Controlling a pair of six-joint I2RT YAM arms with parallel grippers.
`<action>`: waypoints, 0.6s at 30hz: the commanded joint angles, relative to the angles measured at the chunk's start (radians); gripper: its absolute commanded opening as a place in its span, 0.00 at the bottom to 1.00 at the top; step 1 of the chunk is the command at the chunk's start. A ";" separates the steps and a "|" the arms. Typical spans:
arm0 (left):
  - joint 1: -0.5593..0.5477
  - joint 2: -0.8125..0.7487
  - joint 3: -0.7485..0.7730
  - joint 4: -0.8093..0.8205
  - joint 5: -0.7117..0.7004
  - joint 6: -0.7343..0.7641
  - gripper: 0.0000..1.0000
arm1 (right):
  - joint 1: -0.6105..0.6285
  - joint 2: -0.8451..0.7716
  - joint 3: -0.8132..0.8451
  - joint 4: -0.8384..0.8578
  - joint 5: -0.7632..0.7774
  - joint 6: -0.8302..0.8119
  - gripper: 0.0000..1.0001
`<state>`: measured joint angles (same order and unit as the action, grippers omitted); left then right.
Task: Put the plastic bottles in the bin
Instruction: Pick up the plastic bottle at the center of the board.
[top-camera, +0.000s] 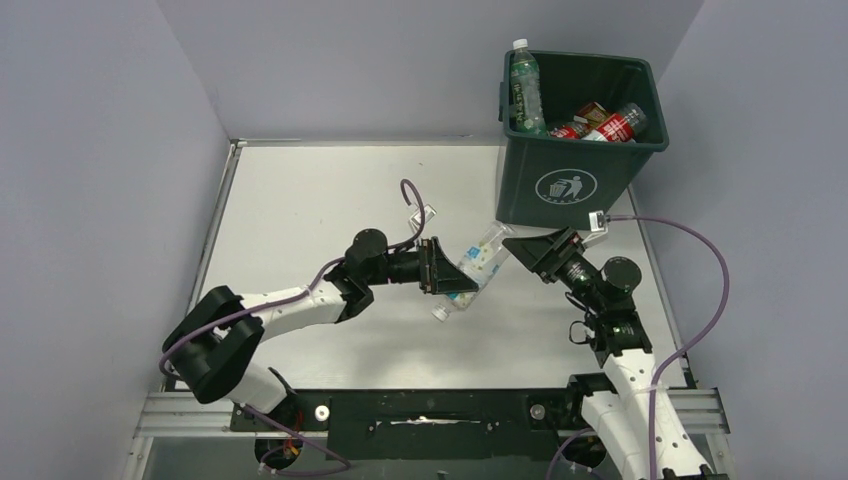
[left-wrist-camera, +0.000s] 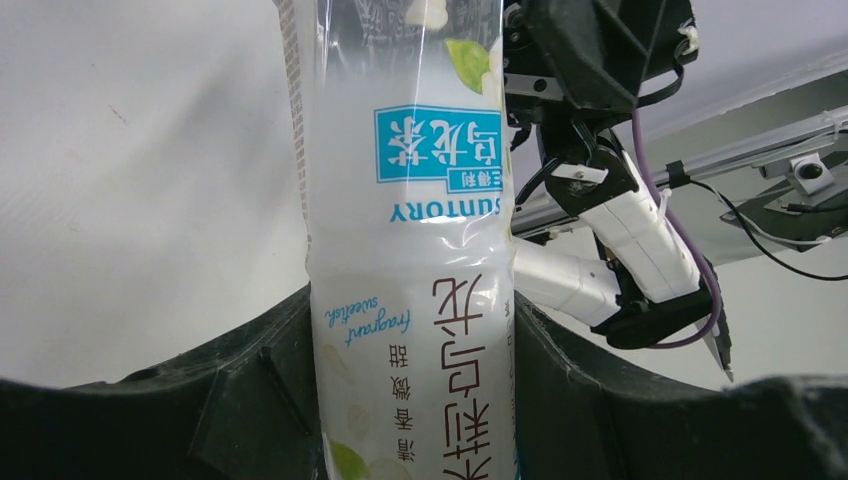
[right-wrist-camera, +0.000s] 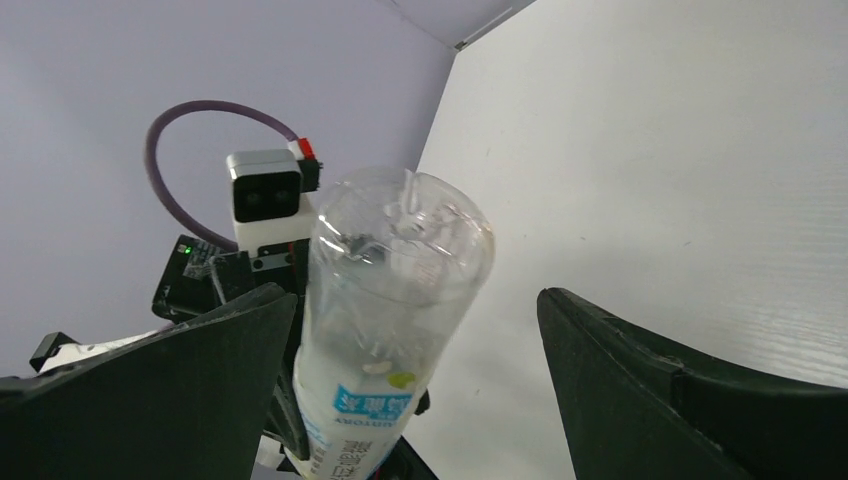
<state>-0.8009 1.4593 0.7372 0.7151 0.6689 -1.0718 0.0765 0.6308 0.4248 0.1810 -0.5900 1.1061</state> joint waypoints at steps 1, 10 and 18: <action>-0.017 0.048 -0.001 0.217 0.040 -0.079 0.54 | 0.022 0.028 -0.010 0.180 -0.029 0.038 0.98; -0.041 0.163 0.046 0.355 0.054 -0.158 0.54 | 0.051 0.081 0.001 0.188 -0.017 0.033 0.99; -0.047 0.174 0.085 0.296 0.072 -0.123 0.58 | 0.060 0.098 0.114 0.029 0.026 -0.077 0.63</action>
<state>-0.8436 1.6470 0.7654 0.9684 0.7139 -1.2221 0.1280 0.7212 0.4252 0.2481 -0.5934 1.1076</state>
